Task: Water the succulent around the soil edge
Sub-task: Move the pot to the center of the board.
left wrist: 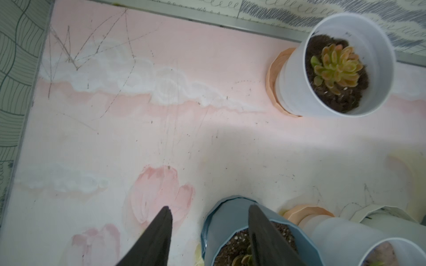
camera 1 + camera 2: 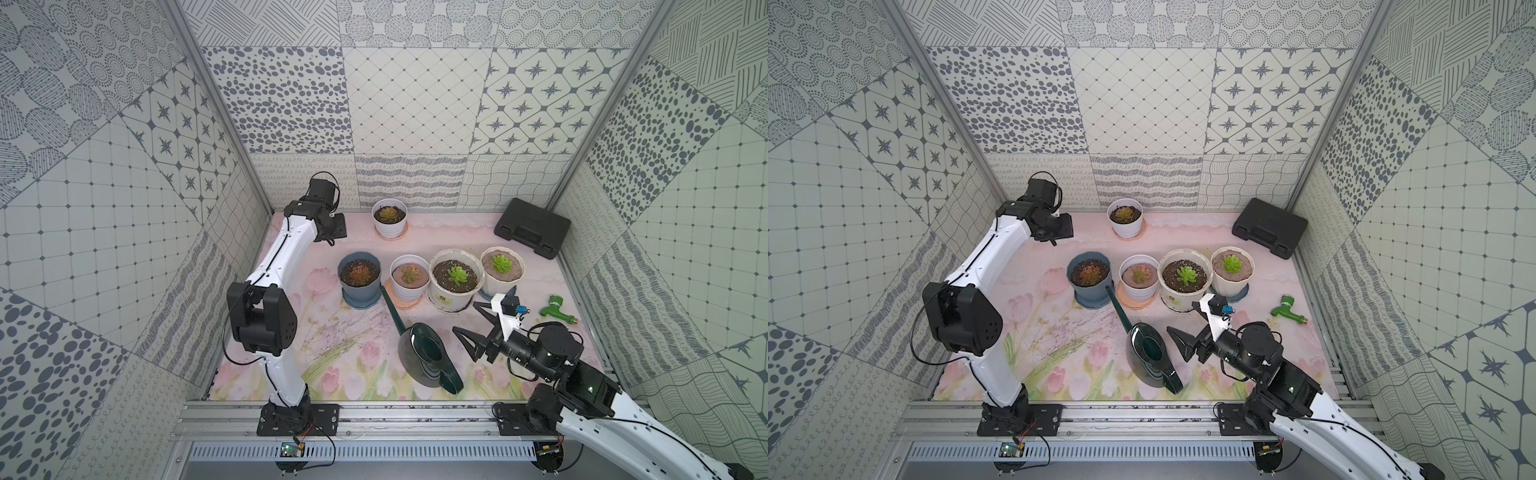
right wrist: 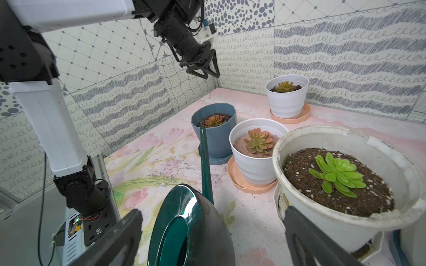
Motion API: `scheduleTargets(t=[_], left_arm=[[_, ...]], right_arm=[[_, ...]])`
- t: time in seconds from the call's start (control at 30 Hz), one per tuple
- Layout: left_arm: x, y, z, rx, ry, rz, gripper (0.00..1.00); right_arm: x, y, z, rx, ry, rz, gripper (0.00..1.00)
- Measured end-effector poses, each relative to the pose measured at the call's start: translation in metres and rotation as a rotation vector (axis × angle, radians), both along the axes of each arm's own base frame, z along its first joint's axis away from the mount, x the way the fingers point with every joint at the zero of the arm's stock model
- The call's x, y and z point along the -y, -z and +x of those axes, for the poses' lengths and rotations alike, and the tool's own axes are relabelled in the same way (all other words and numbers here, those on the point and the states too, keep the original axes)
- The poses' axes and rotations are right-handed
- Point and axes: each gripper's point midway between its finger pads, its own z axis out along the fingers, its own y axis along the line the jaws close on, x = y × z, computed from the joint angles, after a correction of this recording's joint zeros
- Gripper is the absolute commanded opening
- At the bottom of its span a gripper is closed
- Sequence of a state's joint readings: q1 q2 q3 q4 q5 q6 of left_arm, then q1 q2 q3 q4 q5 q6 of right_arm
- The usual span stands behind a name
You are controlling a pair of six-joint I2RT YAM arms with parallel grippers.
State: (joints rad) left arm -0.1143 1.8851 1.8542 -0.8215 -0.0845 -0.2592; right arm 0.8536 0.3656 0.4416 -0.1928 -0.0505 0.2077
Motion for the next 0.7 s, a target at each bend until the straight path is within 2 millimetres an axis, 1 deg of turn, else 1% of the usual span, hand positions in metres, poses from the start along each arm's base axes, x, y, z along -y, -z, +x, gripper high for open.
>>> scheduleTargets(t=[0.07, 0.17, 0.23, 0.37, 0.5, 0.7], left_arm=[[0.006, -0.001, 0.016, 0.025, 0.016, -0.026, 0.57], [0.018, 0.001, 0.048, 0.063, 0.045, -0.073, 0.55], [0.026, 0.005, 0.069, 0.08, 0.061, -0.105, 0.54], [0.041, 0.019, 0.102, 0.101, 0.093, -0.17, 0.54], [0.056, 0.036, 0.119, 0.099, 0.127, -0.215, 0.54], [0.078, 0.054, 0.13, 0.095, 0.172, -0.251, 0.53]], right_arm=[[0.0, -0.004, -0.002, 0.015, -0.01, 0.015, 0.98], [0.0, -0.007, -0.003, 0.028, -0.012, 0.025, 0.98], [0.0, -0.007, -0.002, 0.029, -0.009, 0.022, 0.98], [-0.002, 0.0, 0.002, 0.018, -0.002, -0.004, 0.98], [-0.005, 0.009, 0.007, -0.003, 0.007, -0.038, 0.98], [-0.006, 0.014, 0.009, -0.008, 0.013, -0.06, 0.98]])
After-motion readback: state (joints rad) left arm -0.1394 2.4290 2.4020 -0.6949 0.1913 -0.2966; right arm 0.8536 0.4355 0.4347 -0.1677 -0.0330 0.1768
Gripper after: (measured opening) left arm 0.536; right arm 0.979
